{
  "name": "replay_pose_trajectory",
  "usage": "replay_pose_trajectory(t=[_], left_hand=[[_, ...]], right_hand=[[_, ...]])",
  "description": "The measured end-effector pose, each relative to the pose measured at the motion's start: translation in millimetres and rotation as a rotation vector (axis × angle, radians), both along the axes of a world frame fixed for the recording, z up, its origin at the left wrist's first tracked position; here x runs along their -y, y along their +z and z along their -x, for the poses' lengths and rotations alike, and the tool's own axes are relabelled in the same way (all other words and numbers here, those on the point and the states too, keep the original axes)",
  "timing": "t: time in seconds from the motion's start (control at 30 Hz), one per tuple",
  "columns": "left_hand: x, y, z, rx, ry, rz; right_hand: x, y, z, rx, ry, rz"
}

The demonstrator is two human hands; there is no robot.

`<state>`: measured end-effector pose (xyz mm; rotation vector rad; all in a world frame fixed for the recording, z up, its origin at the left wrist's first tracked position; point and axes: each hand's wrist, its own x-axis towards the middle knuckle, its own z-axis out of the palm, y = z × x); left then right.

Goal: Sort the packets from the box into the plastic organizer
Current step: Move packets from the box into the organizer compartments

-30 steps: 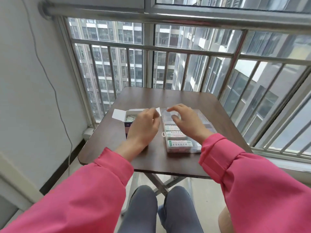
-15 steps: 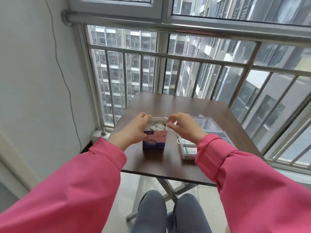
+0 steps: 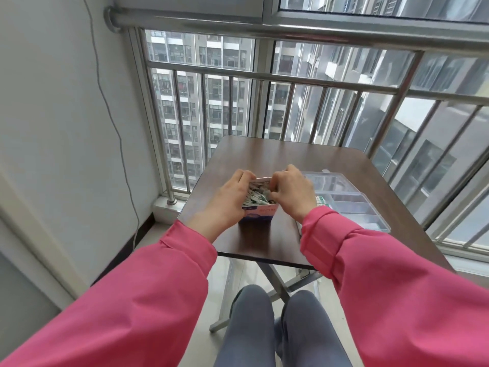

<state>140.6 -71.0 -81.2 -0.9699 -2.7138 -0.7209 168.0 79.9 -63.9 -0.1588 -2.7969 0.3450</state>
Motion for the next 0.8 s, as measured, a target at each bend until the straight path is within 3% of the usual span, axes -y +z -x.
replay_pose_trajectory(t=[0.17, 0.43, 0.8], left_hand=[[-0.7, 1.8, 1.5, 0.01, 0.016, 0.021], [-3.7, 6.9, 1.6, 0.033, 0.031, 0.066], [-4.2, 7.7, 5.6, 0.043, 0.038, 0.062]], right_hand=[[2.5, 2.1, -3.1, 0.021, -0.021, 0.013], [7.6, -5.5, -3.7, -0.103, 0.021, -0.096], [8.6, -3.1, 5.6, -0.039, 0.071, -0.24]])
